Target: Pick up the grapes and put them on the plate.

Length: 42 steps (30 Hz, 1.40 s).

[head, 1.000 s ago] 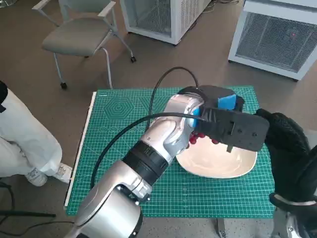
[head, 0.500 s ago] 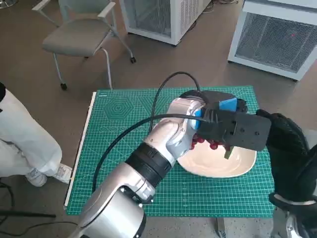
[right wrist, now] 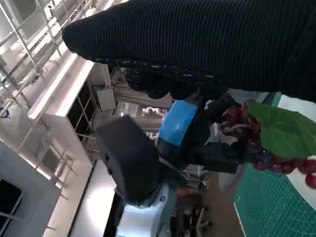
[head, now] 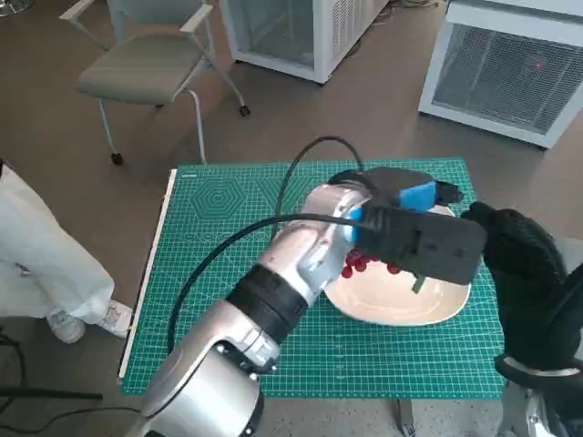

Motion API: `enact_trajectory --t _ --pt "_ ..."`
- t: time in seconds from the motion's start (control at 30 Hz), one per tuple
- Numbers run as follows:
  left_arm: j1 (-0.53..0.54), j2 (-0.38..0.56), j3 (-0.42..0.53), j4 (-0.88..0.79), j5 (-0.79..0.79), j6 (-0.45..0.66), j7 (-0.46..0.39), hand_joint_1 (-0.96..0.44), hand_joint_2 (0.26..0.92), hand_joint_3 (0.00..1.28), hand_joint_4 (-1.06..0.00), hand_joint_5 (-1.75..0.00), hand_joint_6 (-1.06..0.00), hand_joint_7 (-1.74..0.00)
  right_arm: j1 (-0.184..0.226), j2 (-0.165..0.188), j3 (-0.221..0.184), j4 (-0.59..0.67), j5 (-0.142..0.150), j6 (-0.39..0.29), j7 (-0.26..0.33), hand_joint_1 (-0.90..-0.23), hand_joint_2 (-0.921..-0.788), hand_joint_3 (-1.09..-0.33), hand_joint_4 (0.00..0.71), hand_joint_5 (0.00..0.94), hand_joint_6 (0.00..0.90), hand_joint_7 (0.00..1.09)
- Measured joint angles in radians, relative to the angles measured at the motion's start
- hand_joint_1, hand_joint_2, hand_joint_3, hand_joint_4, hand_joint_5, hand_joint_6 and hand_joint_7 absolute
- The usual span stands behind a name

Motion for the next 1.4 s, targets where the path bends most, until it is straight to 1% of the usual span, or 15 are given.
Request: enact_trajectory --t 0.03,0.1,0.2,0.43,0.63,0.77,1.0,1.1,1.2,1.3,1.4 --pt "0.006 0.005 0.008 0.0 -0.008 -0.009 0.003 -0.27 0.876 0.05 -0.27 -0.2 -0.31 0.0 -0.001 0.0 0.001 0.001 0.0 0.001 0.0 -0.404 -0.921 -0.624 0.416 0.674 0.182 0.97" --pt "0.019 0.018 0.027 -0.002 -0.026 -0.03 0.01 -0.33 0.883 0.03 -0.21 -0.1 -0.3 0.0 -0.002 0.0 0.004 0.002 0.0 0.001 0.0 -0.403 -0.921 -0.624 0.415 0.674 0.182 0.97" --pt "0.042 0.038 0.057 -0.007 -0.056 -0.068 0.025 -0.39 0.89 0.02 -0.17 -0.03 -0.28 0.0 -0.006 0.0 0.008 0.004 0.0 0.002 0.0 -0.403 -0.921 -0.624 0.415 0.674 0.182 0.97" --pt "0.083 0.067 0.109 -0.005 -0.099 -0.124 0.078 -0.44 0.915 0.02 -0.12 0.0 -0.23 0.0 -0.015 0.0 0.011 0.017 0.001 0.002 0.002 -0.402 -0.921 -0.625 0.415 0.675 0.183 0.97" --pt "0.093 0.077 0.115 0.006 -0.101 -0.14 0.122 -0.54 0.92 0.05 -0.06 0.0 -0.18 0.0 -0.022 0.0 0.011 0.032 0.004 0.002 0.007 -0.402 -0.921 -0.625 0.415 0.675 0.186 0.98" --pt "0.094 0.077 0.115 0.008 -0.101 -0.147 0.135 -0.59 0.921 0.1 -0.03 0.0 -0.15 0.0 -0.026 0.0 0.011 0.038 0.005 0.002 0.011 -0.399 -0.921 -0.625 0.415 0.675 0.19 0.98" --pt "0.097 0.078 0.132 0.011 -0.119 -0.17 0.135 -0.68 0.921 0.17 -0.02 0.0 -0.15 0.0 -0.037 -0.001 0.01 0.039 0.007 0.002 0.017 -0.397 -0.921 -0.626 0.414 0.676 0.193 0.98" --pt "0.109 0.082 0.164 0.012 -0.153 -0.197 0.13 -0.72 0.921 0.23 -0.02 0.0 -0.16 -0.01 -0.039 -0.001 0.01 0.039 0.007 0.002 0.018 -0.397 -0.921 -0.627 0.414 0.676 0.194 0.98" --pt "0.137 0.09 0.216 0.011 -0.214 -0.235 0.105 -0.75 0.921 0.26 -0.02 0.0 -0.17 -0.01 -0.04 -0.002 0.009 0.039 0.008 0.002 0.019 -0.397 -0.921 -0.627 0.414 0.677 0.197 0.98" --pt "0.179 0.098 0.291 0.007 -0.308 -0.268 0.051 -0.74 0.921 0.26 -0.03 0.0 -0.18 -0.02 -0.04 -0.002 0.009 0.039 0.008 0.002 0.019 -0.397 -0.921 -0.626 0.414 0.677 0.198 0.98" --pt "0.235 0.1 0.382 0.0 -0.426 -0.291 -0.025 -0.7 0.921 0.24 -0.04 -0.01 -0.19 -0.02 -0.04 -0.002 0.008 0.039 0.007 0.002 0.019 -0.398 -0.921 -0.626 0.414 0.677 0.199 0.98"
